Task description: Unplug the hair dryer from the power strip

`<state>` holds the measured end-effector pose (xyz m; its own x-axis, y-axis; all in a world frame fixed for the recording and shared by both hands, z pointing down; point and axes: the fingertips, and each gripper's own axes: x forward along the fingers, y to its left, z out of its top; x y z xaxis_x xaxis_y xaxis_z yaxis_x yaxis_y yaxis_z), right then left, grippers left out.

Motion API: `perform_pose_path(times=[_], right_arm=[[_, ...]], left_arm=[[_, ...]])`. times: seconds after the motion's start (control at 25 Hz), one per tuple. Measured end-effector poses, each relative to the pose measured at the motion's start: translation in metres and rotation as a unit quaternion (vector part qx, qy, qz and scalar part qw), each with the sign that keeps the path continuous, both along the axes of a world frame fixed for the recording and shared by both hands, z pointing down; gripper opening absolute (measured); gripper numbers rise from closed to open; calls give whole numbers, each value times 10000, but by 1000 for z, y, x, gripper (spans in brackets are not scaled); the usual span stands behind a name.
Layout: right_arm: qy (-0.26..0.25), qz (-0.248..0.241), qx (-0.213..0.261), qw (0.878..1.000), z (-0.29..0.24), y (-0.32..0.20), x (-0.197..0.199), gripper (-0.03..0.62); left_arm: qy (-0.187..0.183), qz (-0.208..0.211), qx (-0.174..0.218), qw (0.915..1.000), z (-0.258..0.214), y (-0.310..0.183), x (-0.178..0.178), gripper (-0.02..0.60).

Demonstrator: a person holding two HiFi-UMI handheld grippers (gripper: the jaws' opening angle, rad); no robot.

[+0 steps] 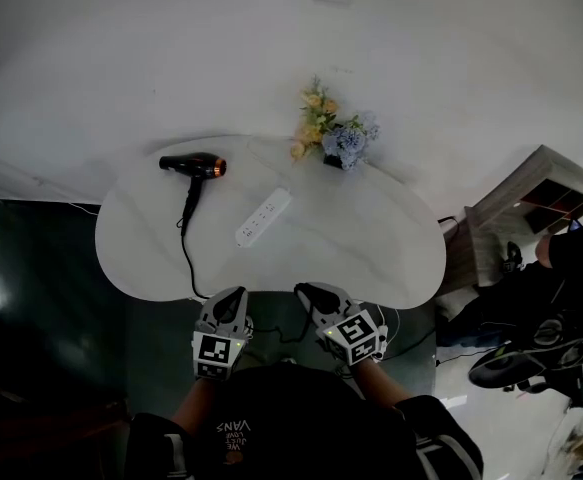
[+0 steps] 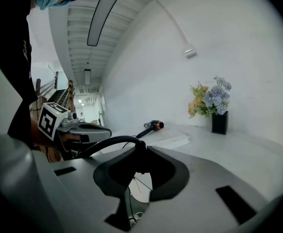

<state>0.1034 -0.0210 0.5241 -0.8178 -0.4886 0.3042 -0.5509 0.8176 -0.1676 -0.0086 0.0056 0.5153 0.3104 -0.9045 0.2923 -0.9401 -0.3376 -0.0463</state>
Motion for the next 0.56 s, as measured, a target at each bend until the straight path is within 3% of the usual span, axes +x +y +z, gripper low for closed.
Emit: perform_pose_path(times=[0.56], right_arm=[[-107, 161, -6, 9998, -3, 17, 22, 72]], left_arm=[[89, -185, 201, 9996, -11, 25, 8, 18]])
